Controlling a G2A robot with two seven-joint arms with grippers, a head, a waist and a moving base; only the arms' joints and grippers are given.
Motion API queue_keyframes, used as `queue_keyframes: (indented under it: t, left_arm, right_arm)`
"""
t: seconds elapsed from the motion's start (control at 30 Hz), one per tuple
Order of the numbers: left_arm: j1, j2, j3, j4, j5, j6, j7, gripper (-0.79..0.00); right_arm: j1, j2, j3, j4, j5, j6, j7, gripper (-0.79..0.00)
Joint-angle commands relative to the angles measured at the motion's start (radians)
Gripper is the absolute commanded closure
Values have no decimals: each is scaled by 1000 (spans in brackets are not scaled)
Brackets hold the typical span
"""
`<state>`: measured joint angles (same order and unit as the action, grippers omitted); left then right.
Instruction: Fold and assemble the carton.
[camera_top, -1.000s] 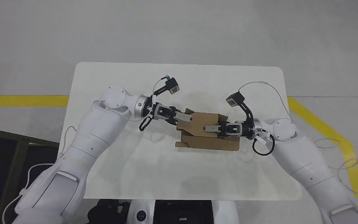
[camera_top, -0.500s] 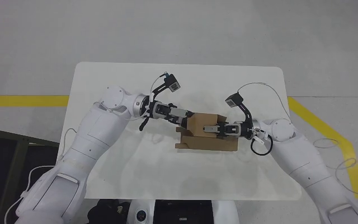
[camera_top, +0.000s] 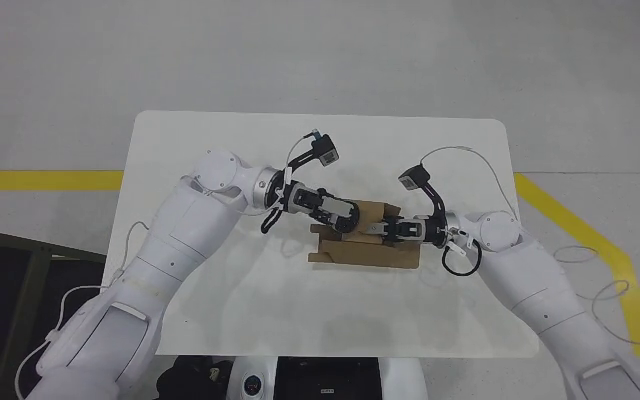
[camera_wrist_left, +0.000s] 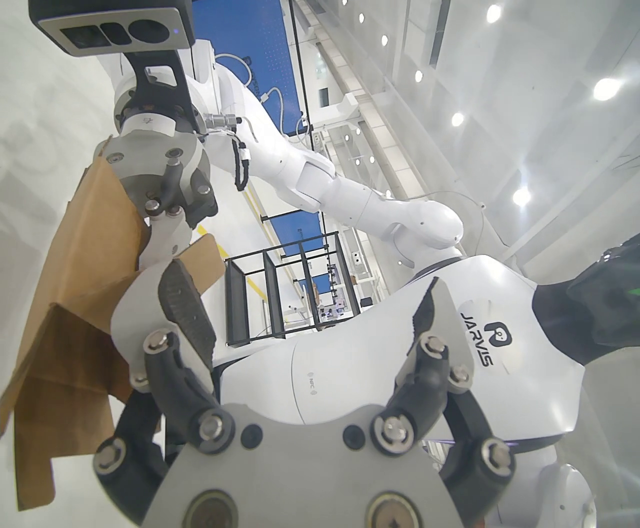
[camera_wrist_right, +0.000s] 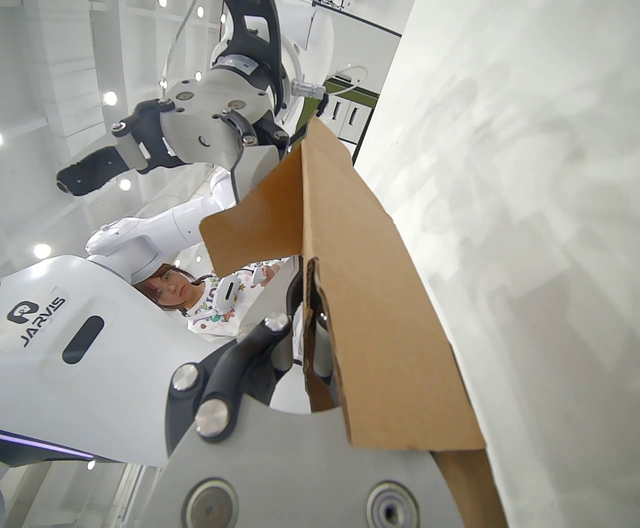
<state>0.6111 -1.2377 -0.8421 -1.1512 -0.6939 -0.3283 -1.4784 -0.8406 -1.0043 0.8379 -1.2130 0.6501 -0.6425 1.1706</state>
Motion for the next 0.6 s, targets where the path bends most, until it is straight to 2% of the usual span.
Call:
queue_keyframes:
  t: [0.0,0.27,0.57]
  left_arm:
    - [-7,-3,6,5,11,0,-2,-785]
    - [-22,-15,24,26,29,-2,-12,-785]
    - [-16,-2,-34,35,36,-7,-6,-785]
  right_arm:
    - [1,-2,3,-1,-2,2,0,0]
    - [-7,-8,21,-17,-8,8,4,0]
    - [-17,-7,62,-12,-6,11,11,0]
